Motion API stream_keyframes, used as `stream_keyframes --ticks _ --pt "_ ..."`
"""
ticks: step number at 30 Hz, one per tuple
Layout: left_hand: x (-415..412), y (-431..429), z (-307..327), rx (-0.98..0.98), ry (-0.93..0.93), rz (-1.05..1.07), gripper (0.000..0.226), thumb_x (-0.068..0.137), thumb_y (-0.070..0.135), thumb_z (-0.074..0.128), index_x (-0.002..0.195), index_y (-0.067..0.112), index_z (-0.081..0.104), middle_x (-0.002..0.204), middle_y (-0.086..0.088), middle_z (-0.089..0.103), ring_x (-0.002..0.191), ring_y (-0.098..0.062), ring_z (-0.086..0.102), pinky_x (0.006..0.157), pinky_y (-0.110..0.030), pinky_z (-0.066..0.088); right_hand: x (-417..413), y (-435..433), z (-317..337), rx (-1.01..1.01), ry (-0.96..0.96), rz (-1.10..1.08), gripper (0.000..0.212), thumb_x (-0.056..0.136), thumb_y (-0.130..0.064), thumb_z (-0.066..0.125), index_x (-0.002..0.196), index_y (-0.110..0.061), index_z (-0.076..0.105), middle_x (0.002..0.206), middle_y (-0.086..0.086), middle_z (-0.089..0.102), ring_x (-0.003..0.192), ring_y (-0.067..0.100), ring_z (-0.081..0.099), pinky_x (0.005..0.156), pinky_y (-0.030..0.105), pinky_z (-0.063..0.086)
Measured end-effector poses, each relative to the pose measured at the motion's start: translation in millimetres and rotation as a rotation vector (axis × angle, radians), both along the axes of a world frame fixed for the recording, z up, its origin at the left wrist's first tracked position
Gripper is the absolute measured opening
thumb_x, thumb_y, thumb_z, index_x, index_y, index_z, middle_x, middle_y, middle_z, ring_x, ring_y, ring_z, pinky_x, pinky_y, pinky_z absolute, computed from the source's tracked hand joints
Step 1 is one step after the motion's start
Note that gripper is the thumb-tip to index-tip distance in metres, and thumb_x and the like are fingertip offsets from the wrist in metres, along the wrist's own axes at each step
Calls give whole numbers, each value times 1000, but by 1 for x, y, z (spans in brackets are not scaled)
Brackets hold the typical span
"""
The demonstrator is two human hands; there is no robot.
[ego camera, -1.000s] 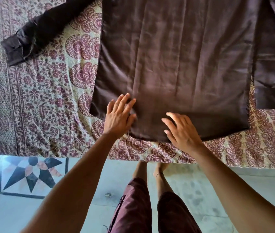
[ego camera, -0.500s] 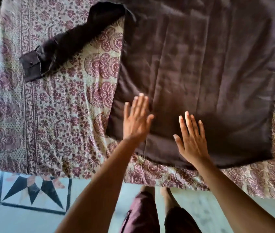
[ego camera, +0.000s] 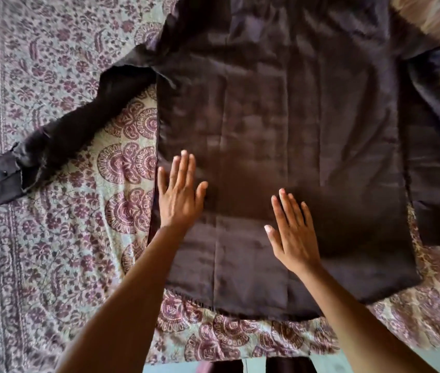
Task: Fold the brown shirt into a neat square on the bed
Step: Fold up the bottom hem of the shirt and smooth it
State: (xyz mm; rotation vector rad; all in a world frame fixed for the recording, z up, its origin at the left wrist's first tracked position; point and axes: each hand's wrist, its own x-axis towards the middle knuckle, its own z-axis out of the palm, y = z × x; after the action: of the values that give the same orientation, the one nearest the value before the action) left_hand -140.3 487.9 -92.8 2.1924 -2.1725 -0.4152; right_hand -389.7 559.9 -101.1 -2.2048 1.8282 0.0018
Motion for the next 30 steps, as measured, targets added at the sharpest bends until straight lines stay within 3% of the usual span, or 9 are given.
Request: stream_keyframes --ticks 3,5,10,14,18,22,25,30 --pt "-53 -18 -1 36 14 -243 64 92 48 26 146 13 28 154 -6 25 142 -21 24 114 -46 12 -21 -39 2 -27 8 -86 62 92 -39 31 143 -5 27 152 15 25 139 24 21 113 41 14" --pt "-66 -32 -6 89 28 -273 65 92 50 22 147 15 25 155 -4 21 143 -20 21 115 -41 7 -41 -66 0 -16 28 -117 63 93 -40 28 144 -4 25 152 16 24 140 26 22 113 41 14" --pt "-12 -56 -15 91 -24 26 67 90 51 18 148 17 18 157 -2 13 145 -18 12 116 -39 3 -91 -111 -5 64 85 -113 67 93 -47 22 146 -6 22 154 15 19 142 26 20 115 42 14" --pt "8 -71 -7 131 6 271 59 98 44 27 149 17 14 158 -2 5 146 -17 4 117 -41 -2 -109 -123 -1 81 73 -16 64 95 -47 19 145 -7 25 153 16 21 141 26 20 114 40 12" --pt "-23 -110 11 -24 167 414 48 99 35 35 142 14 38 155 -10 22 141 -26 23 114 -44 16 -118 -162 12 39 0 2 61 97 -45 15 143 -7 29 151 16 25 139 26 23 112 41 14" --pt "-51 -172 25 -150 355 430 55 90 36 34 133 5 49 144 -16 40 135 -29 35 108 -40 29 -125 -242 26 -84 -34 -35 58 95 -41 25 141 -6 36 148 16 32 137 29 30 112 43 21" --pt "-59 -226 34 -223 371 412 48 90 31 39 126 2 54 135 -17 50 129 -31 42 106 -39 31 -123 -304 35 -147 -57 -72 58 94 -39 27 138 -4 39 145 18 37 135 32 35 110 46 26" --pt "-53 -318 35 -312 261 426 36 92 29 44 122 15 57 126 -10 58 119 -32 47 99 -41 33 -111 -395 34 -214 -91 -135 60 90 -38 25 136 -3 42 142 20 42 133 34 37 109 48 25"
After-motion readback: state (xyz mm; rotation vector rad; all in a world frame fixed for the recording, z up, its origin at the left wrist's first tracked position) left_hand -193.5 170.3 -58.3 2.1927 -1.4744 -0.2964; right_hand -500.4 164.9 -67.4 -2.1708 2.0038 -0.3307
